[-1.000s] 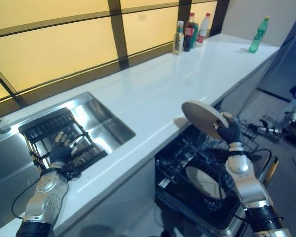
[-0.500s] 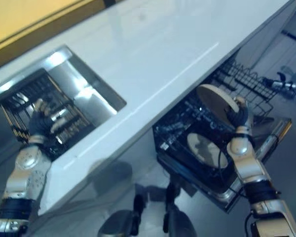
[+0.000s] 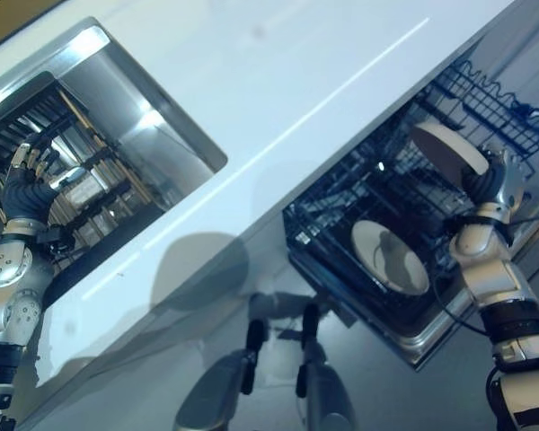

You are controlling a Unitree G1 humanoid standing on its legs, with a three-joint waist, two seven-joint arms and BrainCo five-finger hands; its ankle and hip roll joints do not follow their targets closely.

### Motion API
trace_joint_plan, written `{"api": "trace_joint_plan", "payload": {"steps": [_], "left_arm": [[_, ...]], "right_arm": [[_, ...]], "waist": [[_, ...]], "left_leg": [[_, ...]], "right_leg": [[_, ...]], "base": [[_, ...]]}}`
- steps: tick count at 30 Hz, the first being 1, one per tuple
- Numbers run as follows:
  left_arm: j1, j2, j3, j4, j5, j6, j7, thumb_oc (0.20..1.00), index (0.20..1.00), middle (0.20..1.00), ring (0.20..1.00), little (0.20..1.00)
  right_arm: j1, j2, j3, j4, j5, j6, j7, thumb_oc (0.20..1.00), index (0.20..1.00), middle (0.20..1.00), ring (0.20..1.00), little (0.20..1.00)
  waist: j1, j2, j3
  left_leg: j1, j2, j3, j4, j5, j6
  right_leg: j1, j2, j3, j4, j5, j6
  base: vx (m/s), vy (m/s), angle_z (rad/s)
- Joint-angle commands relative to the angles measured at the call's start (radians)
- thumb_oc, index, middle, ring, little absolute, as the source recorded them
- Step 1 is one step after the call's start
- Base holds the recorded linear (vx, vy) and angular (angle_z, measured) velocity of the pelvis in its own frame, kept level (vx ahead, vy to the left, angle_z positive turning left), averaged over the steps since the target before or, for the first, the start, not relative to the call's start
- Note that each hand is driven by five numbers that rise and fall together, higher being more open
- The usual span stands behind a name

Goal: Pick up plates and place into dishwasher.

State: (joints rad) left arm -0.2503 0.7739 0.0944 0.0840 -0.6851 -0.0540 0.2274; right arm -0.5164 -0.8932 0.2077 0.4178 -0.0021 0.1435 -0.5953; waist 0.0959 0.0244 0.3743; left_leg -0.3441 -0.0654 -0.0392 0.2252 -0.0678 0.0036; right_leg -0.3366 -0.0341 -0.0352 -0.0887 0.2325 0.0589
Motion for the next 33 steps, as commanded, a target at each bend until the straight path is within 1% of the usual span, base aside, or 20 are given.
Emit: {"api": "trace_joint_plan", "payload": {"steps": [1, 6, 8, 14, 16, 26, 33], "left_arm": [[0.031, -0.075, -0.074, 0.151, 0.057, -0.096, 0.045, 1.0, 1.0, 1.0, 1.0, 1.0], [0.022, -0.105, -0.083, 0.143, 0.052, -0.119, 0.067, 1.0, 1.0, 1.0, 1.0, 1.0], [0.021, -0.126, -0.092, 0.13, 0.054, -0.126, 0.081, 1.0, 1.0, 1.0, 1.0, 1.0], [0.015, -0.166, -0.117, 0.111, 0.076, -0.138, 0.114, 1.0, 1.0, 1.0, 1.0, 1.0], [0.013, -0.178, -0.125, 0.108, 0.082, -0.143, 0.124, 1.0, 1.0, 1.0, 1.0, 1.0], [0.021, -0.229, -0.162, 0.09, 0.086, -0.164, 0.151, 1.0, 1.0, 1.0, 1.0, 1.0], [0.014, -0.244, -0.183, 0.08, 0.081, -0.17, 0.154, 1.0, 1.0, 1.0, 1.0, 1.0]], "right_arm": [[-0.136, -0.107, 0.015, -0.002, -0.041, -0.011, 0.008, 0.2, 0.2, 0.2, 0.2, 0.2], [-0.151, -0.12, 0.025, 0.022, -0.026, 0.0, 0.064, 0.2, 0.2, 0.2, 0.2, 0.2], [-0.153, -0.111, 0.028, 0.032, -0.029, 0.002, 0.089, 0.2, 0.2, 0.2, 0.2, 0.2], [-0.173, -0.084, 0.051, 0.052, -0.076, 0.012, 0.162, 0.2, 0.2, 0.2, 0.2, 0.2], [-0.179, -0.084, 0.059, 0.054, -0.07, 0.021, 0.178, 0.2, 0.2, 0.2, 0.2, 0.2], [-0.206, -0.06, 0.078, 0.089, -0.077, 0.048, 0.217, 0.2, 0.2, 0.2, 0.2, 0.2], [-0.238, -0.035, 0.1, 0.165, -0.044, 0.05, 0.226, 0.2, 0.2, 0.2, 0.2, 0.2]], "waist": [[-0.02, 0.011, 0.105], [-0.035, 0.047, 0.146], [-0.042, 0.065, 0.146], [-0.056, 0.089, 0.146], [-0.061, 0.1, 0.146], [-0.07, 0.159, 0.146], [-0.064, 0.184, 0.146]], "left_leg": [[-0.04, 0.017, -0.032, -0.105, 0.073, -0.002], [-0.06, 0.006, -0.02, -0.111, 0.092, 0.001], [-0.076, -0.001, -0.015, -0.116, 0.101, 0.003], [-0.107, -0.009, 0.0, -0.121, 0.119, 0.002], [-0.114, -0.013, 0.006, -0.125, 0.126, 0.002], [-0.154, -0.028, 0.025, -0.126, 0.147, 0.001], [-0.143, -0.038, 0.038, -0.133, 0.154, 0.001]], "right_leg": [[0.031, -0.004, -0.026, 0.153, -0.207, 0.023], [-0.019, -0.017, -0.028, 0.187, -0.208, 0.016], [-0.047, -0.023, -0.023, 0.194, -0.205, 0.015], [-0.095, -0.034, -0.018, 0.205, -0.193, 0.013], [-0.109, -0.038, -0.015, 0.208, -0.191, 0.012], [-0.183, -0.061, 0.009, 0.238, -0.184, 0.016], [-0.192, -0.075, 0.01, 0.251, -0.183, 0.018]], "base": [[-0.08, 0.069, 0.0], [-0.08, 0.087, -0.04], [-0.06, 0.121, -0.06], [-0.05, 0.063, -0.19], [-0.04, 0.061, -0.1], [-0.03, 0.065, -0.02], [-0.04, 0.064, -0.05]]}}
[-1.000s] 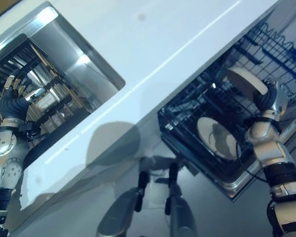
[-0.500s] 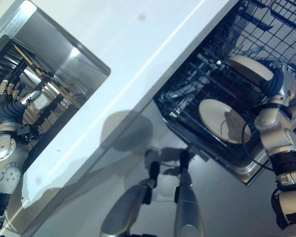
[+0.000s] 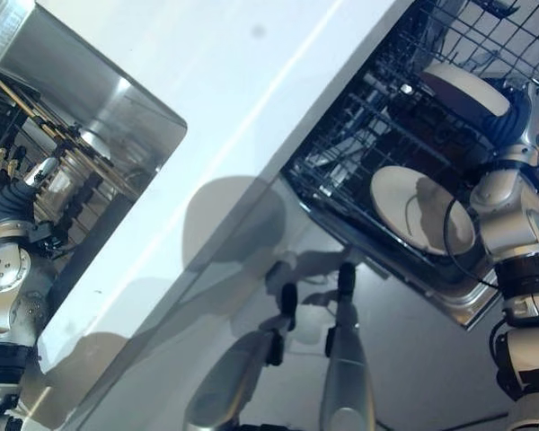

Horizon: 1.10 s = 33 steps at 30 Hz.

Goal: Pick up plates and place into dishwasher.

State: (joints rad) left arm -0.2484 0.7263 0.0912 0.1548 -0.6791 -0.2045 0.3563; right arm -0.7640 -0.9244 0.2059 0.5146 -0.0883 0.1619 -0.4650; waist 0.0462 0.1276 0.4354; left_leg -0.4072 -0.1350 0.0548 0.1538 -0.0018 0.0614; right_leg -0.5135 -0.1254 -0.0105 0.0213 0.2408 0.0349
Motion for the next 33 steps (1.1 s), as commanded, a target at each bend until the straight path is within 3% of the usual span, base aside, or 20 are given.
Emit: {"api": "trace_joint_plan", "payload": {"steps": [1, 2, 3, 5, 16, 21, 28, 33], "left_arm": [[0.012, -0.196, -0.179, 0.008, 0.07, -0.019, 0.025, 1.0, 1.0, 1.0, 1.0, 1.0], [0.013, -0.197, -0.179, 0.008, 0.068, -0.018, 0.025, 1.0, 1.0, 1.0, 1.0, 1.0], [0.015, -0.2, -0.176, 0.006, 0.064, -0.016, 0.025, 1.0, 1.0, 1.0, 1.0, 1.0], [0.016, -0.203, -0.173, 0.005, 0.056, -0.013, 0.023, 1.0, 1.0, 1.0, 1.0, 1.0], [0.031, -0.199, -0.154, 0.012, 0.032, -0.003, -0.005, 1.0, 1.0, 1.0, 1.0, 1.0], [0.052, -0.196, -0.138, 0.023, 0.02, 0.002, -0.032, 1.0, 1.0, 1.0, 1.0, 1.0], [0.101, -0.203, -0.092, 0.056, 0.027, 0.027, -0.084, 1.0, 1.0, 1.0, 1.0, 1.0], [0.141, -0.219, -0.065, 0.078, 0.051, 0.048, -0.109, 1.0, 1.0, 1.0, 1.0, 1.0]], "right_arm": [[0.006, -0.002, 0.103, 0.075, 0.041, 0.031, 0.098, 0.2, 0.2, 0.2, 0.2, 0.2], [0.005, -0.002, 0.103, 0.078, 0.041, 0.032, 0.101, 0.2, 0.2, 0.2, 0.2, 0.2], [0.0, -0.002, 0.102, 0.086, 0.039, 0.033, 0.107, 0.545, 0.545, 0.545, 0.545, 0.545], [-0.004, 0.001, 0.101, 0.094, 0.035, 0.038, 0.114, 1.0, 1.0, 1.0, 1.0, 1.0], [0.038, 0.015, 0.075, 0.112, 0.036, 0.049, 0.126, 1.0, 1.0, 1.0, 1.0, 1.0], [0.105, 0.034, 0.047, 0.112, 0.044, 0.033, 0.119, 1.0, 1.0, 1.0, 1.0, 1.0], [0.252, 0.088, -0.036, 0.088, 0.045, 0.005, 0.1, 1.0, 1.0, 1.0, 1.0, 1.0], [0.369, 0.129, -0.097, 0.037, 0.03, -0.028, 0.095, 1.0, 1.0, 1.0, 1.0, 1.0]], "waist": [[-0.014, 0.083, 0.085], [-0.014, 0.085, 0.085], [-0.014, 0.088, 0.085], [-0.014, 0.089, 0.085], [-0.018, 0.064, 0.082], [-0.014, 0.036, 0.041], [-0.005, -0.037, -0.054], [-0.006, -0.071, -0.121]], "left_leg": [[-0.076, 0.031, -0.055, -0.062, 0.088, -0.057], [-0.073, 0.03, -0.054, -0.063, 0.089, -0.057], [-0.066, 0.029, -0.053, -0.063, 0.088, -0.057], [-0.056, 0.028, -0.051, -0.062, 0.087, -0.057], [0.022, 0.031, -0.05, -0.072, 0.071, -0.052], [0.07, 0.035, -0.048, -0.088, 0.058, -0.049], [0.162, 0.043, -0.064, -0.089, 0.023, -0.047], [0.243, 0.058, -0.074, -0.114, 0.012, -0.048]], "right_leg": [[-0.013, 0.015, -0.015, 0.142, -0.191, 0.043], [-0.011, 0.014, -0.015, 0.143, -0.192, 0.043], [-0.007, 0.012, -0.015, 0.146, -0.192, 0.044], [0.001, 0.01, -0.017, 0.148, -0.194, 0.044], [0.071, 0.011, -0.019, 0.144, -0.194, 0.047], [0.121, 0.013, -0.028, 0.125, -0.196, 0.048], [0.243, 0.022, -0.038, 0.084, -0.202, 0.052], [0.34, 0.037, -0.038, 0.042, -0.206, 0.054]], "base": [[-0.03, 0.053, -0.01], [-0.03, 0.064, -0.01], [-0.03, 0.069, 0.0], [-0.03, 0.062, -0.01], [-0.01, 0.039, -0.01], [0.01, 0.015, 0.01], [0.09, -0.023, 0.02], [0.13, -0.032, 0.02]]}}
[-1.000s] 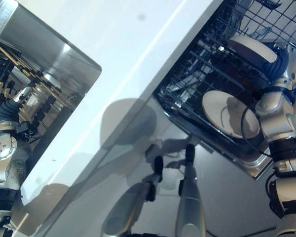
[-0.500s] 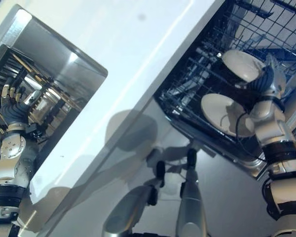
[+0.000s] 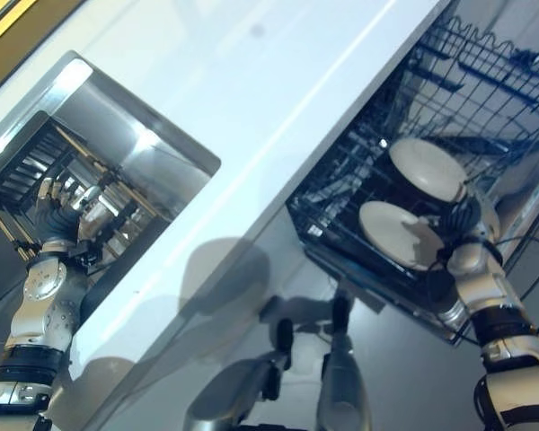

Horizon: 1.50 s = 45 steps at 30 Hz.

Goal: Pick up plates and place into dishwasher.

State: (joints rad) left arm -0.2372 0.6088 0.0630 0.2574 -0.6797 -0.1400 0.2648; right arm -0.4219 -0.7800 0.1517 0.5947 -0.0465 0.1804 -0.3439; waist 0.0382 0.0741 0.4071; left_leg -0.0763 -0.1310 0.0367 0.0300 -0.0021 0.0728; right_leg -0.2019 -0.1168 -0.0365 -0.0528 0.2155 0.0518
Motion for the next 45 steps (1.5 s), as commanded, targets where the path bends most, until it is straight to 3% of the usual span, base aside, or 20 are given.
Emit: {"api": "trace_joint_plan", "payload": {"steps": [1, 5, 11, 16, 19, 25, 31, 35, 45], "left_arm": [[0.14, -0.108, -0.03, -0.021, 0.06, -0.01, -0.026, 1.0, 1.0, 1.0, 1.0, 1.0], [0.184, -0.138, -0.005, -0.003, 0.098, 0.004, -0.058, 1.0, 1.0, 1.0, 1.0, 1.0], [0.261, -0.19, 0.033, 0.034, 0.153, 0.0, -0.106, 1.0, 1.0, 1.0, 1.0, 1.0], [0.337, -0.226, 0.063, 0.049, 0.18, 0.007, -0.137, 1.0, 1.0, 1.0, 1.0, 1.0], [0.36, -0.243, 0.052, 0.059, 0.178, 0.001, -0.147, 1.0, 1.0, 1.0, 1.0, 1.0], [0.348, -0.243, -0.004, 0.045, 0.161, 0.001, -0.116, 1.0, 1.0, 1.0, 1.0, 1.0], [0.306, -0.241, -0.051, 0.038, 0.122, -0.015, -0.064, 1.0, 1.0, 1.0, 1.0, 1.0], [0.234, -0.222, -0.091, 0.041, 0.076, -0.051, -0.029, 1.0, 1.0, 1.0, 1.0, 1.0], [0.177, -0.214, -0.136, 0.006, 0.04, -0.086, 0.027, 1.0, 1.0, 1.0, 1.0, 1.0]], "right_arm": [[0.055, -0.006, -0.063, -0.066, -0.014, -0.056, -0.03, 1.0, 1.0, 1.0, 1.0, 1.0], [0.163, 0.041, -0.145, -0.173, -0.01, -0.104, -0.049, 1.0, 1.0, 1.0, 1.0, 1.0], [0.305, 0.163, -0.258, -0.311, 0.048, -0.174, -0.092, 1.0, 1.0, 1.0, 1.0, 1.0], [0.398, 0.297, -0.281, -0.37, 0.158, -0.194, -0.067, 1.0, 1.0, 1.0, 1.0, 1.0], [0.411, 0.328, -0.26, -0.362, 0.198, -0.18, -0.047, 1.0, 1.0, 1.0, 1.0, 1.0], [0.371, 0.313, -0.228, -0.318, 0.245, -0.156, -0.06, 1.0, 1.0, 1.0, 1.0, 1.0], [0.304, 0.242, -0.226, -0.267, 0.318, -0.15, -0.112, 1.0, 1.0, 1.0, 1.0, 1.0], [0.201, 0.187, -0.217, -0.208, 0.38, -0.167, -0.166, 1.0, 1.0, 1.0, 1.0, 1.0], [0.07, 0.152, -0.229, -0.137, 0.441, -0.192, -0.356, 1.0, 1.0, 1.0, 1.0, 1.0]], "waist": [[0.002, -0.026, -0.109], [-0.001, -0.05, -0.165], [-0.013, -0.061, -0.238], [-0.03, -0.042, -0.265], [-0.04, -0.017, -0.26], [-0.043, 0.026, -0.223], [-0.048, 0.075, -0.137], [-0.054, 0.108, -0.054], [-0.075, 0.183, 0.045]], "left_leg": [[-0.07, 0.055, -0.058, 0.005, 0.009, -0.059], [-0.007, 0.06, -0.063, -0.005, -0.009, -0.057], [0.065, 0.068, -0.06, -0.01, -0.038, -0.053], [0.12, 0.065, -0.076, -0.017, -0.051, -0.048], [0.14, 0.062, -0.085, -0.02, -0.052, -0.045], [0.117, 0.053, -0.09, -0.01, -0.041, -0.043], [0.011, 0.031, -0.084, 0.052, -0.021, -0.042], [-0.105, 0.014, -0.074, 0.124, -0.019, -0.038], [-0.22, -0.002, -0.047, 0.147, 0.005, -0.039]], "right_leg": [[0.048, 0.031, -0.01, 0.109, -0.182, 0.038], [0.115, 0.039, -0.003, 0.087, -0.187, 0.041], [0.177, 0.049, 0.013, 0.082, -0.203, 0.045], [0.213, 0.049, 0.027, 0.089, -0.215, 0.042], [0.222, 0.039, 0.032, 0.098, -0.219, 0.041], [0.193, 0.018, 0.036, 0.126, -0.222, 0.043], [0.091, -0.006, 0.042, 0.19, -0.22, 0.043], [-0.02, -0.014, 0.057, 0.242, -0.217, 0.038], [-0.163, -0.014, 0.097, 0.293, -0.21, 0.029]], "base": [[0.17, -0.033, -0.01], [0.16, -0.017, 0.02], [0.17, 0.003, -0.01], [0.17, 0.037, -0.08], [0.12, 0.098, -0.08], [0.01, 0.088, -0.01], [-0.11, 0.085, 0.05], [-0.23, 0.051, 0.02], [-0.09, 0.026, -0.06]]}}
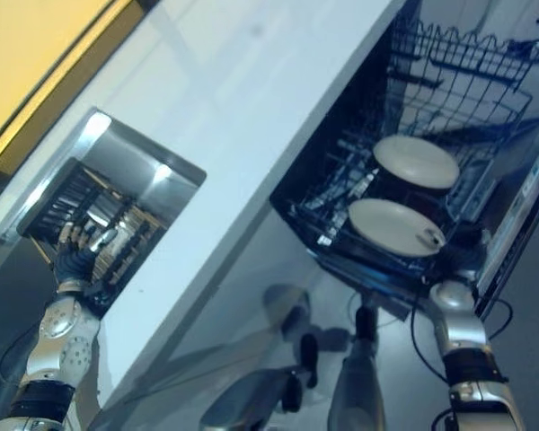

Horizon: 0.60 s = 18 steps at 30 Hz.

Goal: Pick up plates and place into dishwasher.

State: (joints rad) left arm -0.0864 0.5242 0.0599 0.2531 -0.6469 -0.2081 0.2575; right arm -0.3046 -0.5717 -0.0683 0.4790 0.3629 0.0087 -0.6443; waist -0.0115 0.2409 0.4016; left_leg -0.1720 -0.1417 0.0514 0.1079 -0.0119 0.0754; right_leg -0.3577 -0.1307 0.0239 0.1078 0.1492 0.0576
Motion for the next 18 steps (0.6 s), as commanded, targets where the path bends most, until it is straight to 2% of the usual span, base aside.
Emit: {"api": "trace_joint_plan", "payload": {"steps": [1, 5, 11, 18], "left_arm": [[0.031, -0.132, -0.135, 0.003, 0.003, -0.02, 0.038, 1.0, 1.0, 1.0, 1.0, 1.0], [0.044, -0.14, -0.138, -0.028, -0.009, -0.012, 0.036, 1.0, 1.0, 1.0, 1.0, 1.0], [0.044, -0.136, -0.155, -0.058, -0.007, 0.0, 0.031, 1.0, 1.0, 1.0, 1.0, 1.0], [0.031, -0.119, -0.173, -0.078, -0.03, 0.008, 0.04, 1.0, 1.0, 1.0, 1.0, 1.0]], "right_arm": [[-0.05, -0.058, -0.009, -0.019, 0.027, -0.019, -0.059, 1.0, 1.0, 1.0, 1.0, 1.0], [-0.078, -0.069, -0.007, -0.011, 0.018, -0.003, -0.056, 1.0, 1.0, 1.0, 1.0, 1.0], [-0.136, -0.094, 0.0, 0.029, 0.03, 0.005, -0.049, 1.0, 1.0, 1.0, 1.0, 1.0], [-0.238, -0.132, 0.039, 0.082, 0.052, 0.01, 0.042, 1.0, 1.0, 1.0, 1.0, 1.0]], "waist": [[-0.027, 0.024, 0.055], [-0.03, 0.052, 0.073], [-0.029, 0.077, 0.089], [-0.017, 0.097, 0.113]], "left_leg": [[-0.126, 0.008, -0.06, 0.065, 0.016, -0.042], [-0.131, 0.003, -0.053, 0.054, 0.023, -0.044], [-0.153, 0.001, -0.039, 0.052, 0.033, -0.048], [-0.188, -0.001, -0.037, 0.062, 0.039, -0.051]], "right_leg": [[-0.011, 0.0, 0.041, 0.132, -0.143, 0.022], [-0.03, -0.002, 0.052, 0.132, -0.141, 0.018], [-0.058, -0.005, 0.056, 0.136, -0.137, 0.016], [-0.096, -0.005, 0.052, 0.145, -0.137, 0.011]], "base": [[0.0, 0.052, -0.06], [0.01, 0.051, -0.07], [0.0, 0.009, -0.06], [-0.01, -0.01, 0.0]]}}
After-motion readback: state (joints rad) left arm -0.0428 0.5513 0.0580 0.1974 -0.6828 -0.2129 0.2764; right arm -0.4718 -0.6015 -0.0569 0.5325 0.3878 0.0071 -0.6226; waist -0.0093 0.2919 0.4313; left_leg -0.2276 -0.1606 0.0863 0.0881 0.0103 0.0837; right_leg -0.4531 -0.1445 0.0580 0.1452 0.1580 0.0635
